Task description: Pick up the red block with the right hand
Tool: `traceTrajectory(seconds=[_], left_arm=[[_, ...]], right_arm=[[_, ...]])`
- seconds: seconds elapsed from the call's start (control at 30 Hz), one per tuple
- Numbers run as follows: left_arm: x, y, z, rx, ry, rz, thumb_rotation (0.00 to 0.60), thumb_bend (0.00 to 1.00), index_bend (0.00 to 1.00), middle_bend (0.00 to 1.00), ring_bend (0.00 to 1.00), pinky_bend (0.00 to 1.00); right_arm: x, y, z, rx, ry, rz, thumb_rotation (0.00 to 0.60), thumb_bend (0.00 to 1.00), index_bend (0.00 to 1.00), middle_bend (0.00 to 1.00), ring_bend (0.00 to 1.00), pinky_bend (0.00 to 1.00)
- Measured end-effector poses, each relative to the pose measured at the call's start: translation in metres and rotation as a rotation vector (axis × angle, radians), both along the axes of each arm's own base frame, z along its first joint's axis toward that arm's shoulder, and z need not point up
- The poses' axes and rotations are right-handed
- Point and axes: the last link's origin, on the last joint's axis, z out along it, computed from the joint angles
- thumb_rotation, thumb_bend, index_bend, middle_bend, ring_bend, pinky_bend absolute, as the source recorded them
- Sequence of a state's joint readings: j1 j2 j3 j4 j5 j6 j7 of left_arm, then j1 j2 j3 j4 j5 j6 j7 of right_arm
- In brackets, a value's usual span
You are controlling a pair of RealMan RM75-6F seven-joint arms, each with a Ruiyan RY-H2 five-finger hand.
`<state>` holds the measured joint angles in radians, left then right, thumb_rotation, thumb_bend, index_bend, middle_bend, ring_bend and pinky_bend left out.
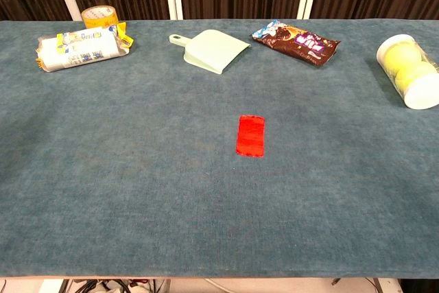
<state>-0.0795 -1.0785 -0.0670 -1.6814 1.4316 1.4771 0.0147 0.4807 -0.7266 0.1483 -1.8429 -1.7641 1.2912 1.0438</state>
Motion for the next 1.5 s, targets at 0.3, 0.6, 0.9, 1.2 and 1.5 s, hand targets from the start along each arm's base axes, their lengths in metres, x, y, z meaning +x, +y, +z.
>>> traceTrajectory(seconds=[0.3, 0.6, 0.9, 1.2, 1.5], left_arm=[[0.000, -0.001, 0.000, 0.001, 0.010, -0.002, 0.600, 0.33, 0.22, 0.11, 0.10, 0.05], [0.000, -0.002, 0.001, 0.003, 0.010, 0.001, 0.600, 0.33, 0.22, 0.11, 0.10, 0.05], [0.001, -0.003, -0.001, -0.004, 0.015, 0.000, 0.600, 0.33, 0.21, 0.11, 0.10, 0.05], [0.001, -0.004, -0.001, -0.002, 0.008, 0.000, 0.600, 0.33, 0.21, 0.11, 0.10, 0.05], [0.001, -0.004, -0.002, -0.008, 0.005, 0.003, 0.600, 0.33, 0.21, 0.11, 0.10, 0.05]], right_arm=[[-0.001, -0.001, -0.006, -0.010, 0.036, -0.006, 0.600, 0.15, 0.11, 0.20, 0.39, 0.25], [-0.005, -0.009, -0.027, -0.023, 0.091, -0.051, 0.600, 0.15, 0.12, 0.22, 0.40, 0.25], [-0.003, -0.015, -0.046, -0.033, 0.186, -0.082, 0.600, 0.15, 0.11, 0.24, 0.41, 0.25], [0.000, -0.024, -0.069, -0.035, 0.260, -0.151, 0.600, 0.24, 0.19, 0.48, 0.61, 0.57], [0.011, -0.049, -0.109, 0.009, 0.302, -0.240, 0.600, 0.35, 0.33, 0.82, 0.92, 0.96]])
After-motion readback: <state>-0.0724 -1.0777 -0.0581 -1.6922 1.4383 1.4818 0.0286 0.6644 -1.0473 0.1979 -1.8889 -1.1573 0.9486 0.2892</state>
